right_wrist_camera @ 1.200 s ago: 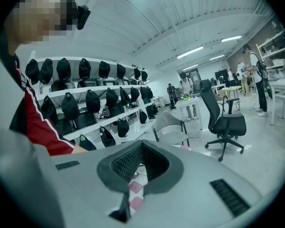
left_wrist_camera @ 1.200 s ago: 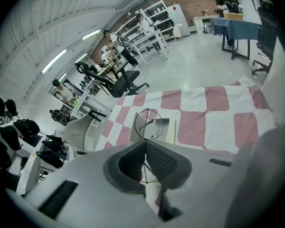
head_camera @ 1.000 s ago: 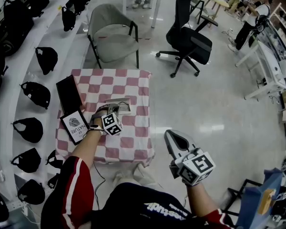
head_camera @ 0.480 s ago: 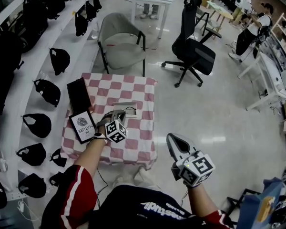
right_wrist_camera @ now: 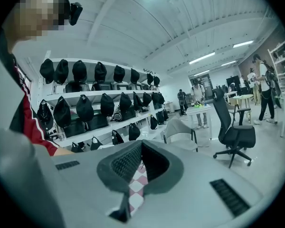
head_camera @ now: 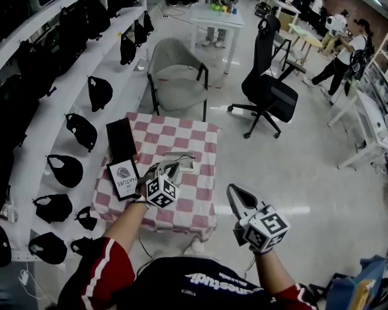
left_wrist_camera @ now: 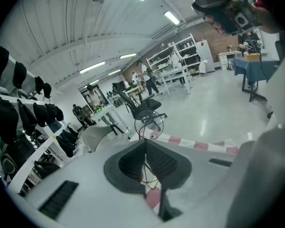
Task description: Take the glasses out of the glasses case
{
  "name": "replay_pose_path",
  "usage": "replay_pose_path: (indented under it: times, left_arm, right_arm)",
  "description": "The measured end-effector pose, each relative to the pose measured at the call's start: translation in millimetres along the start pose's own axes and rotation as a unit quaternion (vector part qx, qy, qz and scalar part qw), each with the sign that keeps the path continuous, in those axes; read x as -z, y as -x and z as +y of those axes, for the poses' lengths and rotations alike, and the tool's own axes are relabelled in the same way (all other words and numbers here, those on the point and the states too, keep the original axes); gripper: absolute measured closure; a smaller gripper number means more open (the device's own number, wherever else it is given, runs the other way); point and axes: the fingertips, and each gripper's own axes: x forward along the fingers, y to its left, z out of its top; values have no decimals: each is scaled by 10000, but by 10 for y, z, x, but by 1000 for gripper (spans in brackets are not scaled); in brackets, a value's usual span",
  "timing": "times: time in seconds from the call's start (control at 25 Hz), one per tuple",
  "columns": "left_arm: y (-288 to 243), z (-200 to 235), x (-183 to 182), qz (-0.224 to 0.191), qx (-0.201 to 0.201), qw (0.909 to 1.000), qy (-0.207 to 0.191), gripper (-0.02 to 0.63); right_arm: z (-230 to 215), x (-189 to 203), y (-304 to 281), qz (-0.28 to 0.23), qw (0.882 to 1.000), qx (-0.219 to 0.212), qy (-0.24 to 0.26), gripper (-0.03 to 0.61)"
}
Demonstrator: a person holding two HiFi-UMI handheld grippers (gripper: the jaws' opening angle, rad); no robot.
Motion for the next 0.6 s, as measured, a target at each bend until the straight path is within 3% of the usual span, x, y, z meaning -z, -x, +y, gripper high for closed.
replay_pose_path:
  times: [0.28,0.6]
  left_arm:
    - [608,18,-147,-473,-31,9983,342,601]
    - [1338,-164,-107,-861,239,9950,438,601]
  right_arm:
    - [297,-92,6,-124,9999,121,1,575]
    - [749,-160,19,-243,9995,174,71,575]
